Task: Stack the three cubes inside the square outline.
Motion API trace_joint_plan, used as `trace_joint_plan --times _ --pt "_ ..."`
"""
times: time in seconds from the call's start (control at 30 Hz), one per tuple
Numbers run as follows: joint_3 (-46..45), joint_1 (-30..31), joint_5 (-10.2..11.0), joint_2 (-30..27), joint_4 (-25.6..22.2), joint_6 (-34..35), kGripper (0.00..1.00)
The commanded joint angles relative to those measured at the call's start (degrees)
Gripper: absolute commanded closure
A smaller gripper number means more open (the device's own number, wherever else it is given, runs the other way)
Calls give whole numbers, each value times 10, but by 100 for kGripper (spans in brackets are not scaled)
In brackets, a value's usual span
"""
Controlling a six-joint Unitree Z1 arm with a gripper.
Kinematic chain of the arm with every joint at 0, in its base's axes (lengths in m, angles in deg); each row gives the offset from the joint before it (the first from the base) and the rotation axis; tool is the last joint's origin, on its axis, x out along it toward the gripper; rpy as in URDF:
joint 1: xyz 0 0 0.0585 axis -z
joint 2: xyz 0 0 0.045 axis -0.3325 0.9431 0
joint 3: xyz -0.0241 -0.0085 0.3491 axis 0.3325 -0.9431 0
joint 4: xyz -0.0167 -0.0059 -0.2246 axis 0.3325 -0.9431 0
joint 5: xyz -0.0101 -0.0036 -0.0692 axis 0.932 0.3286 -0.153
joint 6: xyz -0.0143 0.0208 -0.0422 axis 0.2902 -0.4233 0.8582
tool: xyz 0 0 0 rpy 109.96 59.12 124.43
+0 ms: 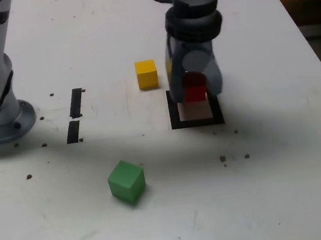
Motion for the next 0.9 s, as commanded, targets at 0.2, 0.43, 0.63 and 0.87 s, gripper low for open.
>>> trace_joint_plan --times 0.2,0.43,0.63,0.87 --pt "-34 -8 -18 -12 20 -8 100" --pt "-44 -8 -37 -10 29 -12 99" --pt "-47 -8 -43 -3 38 -15 86" --pt "-57 -8 -56 3 42 -18 42"
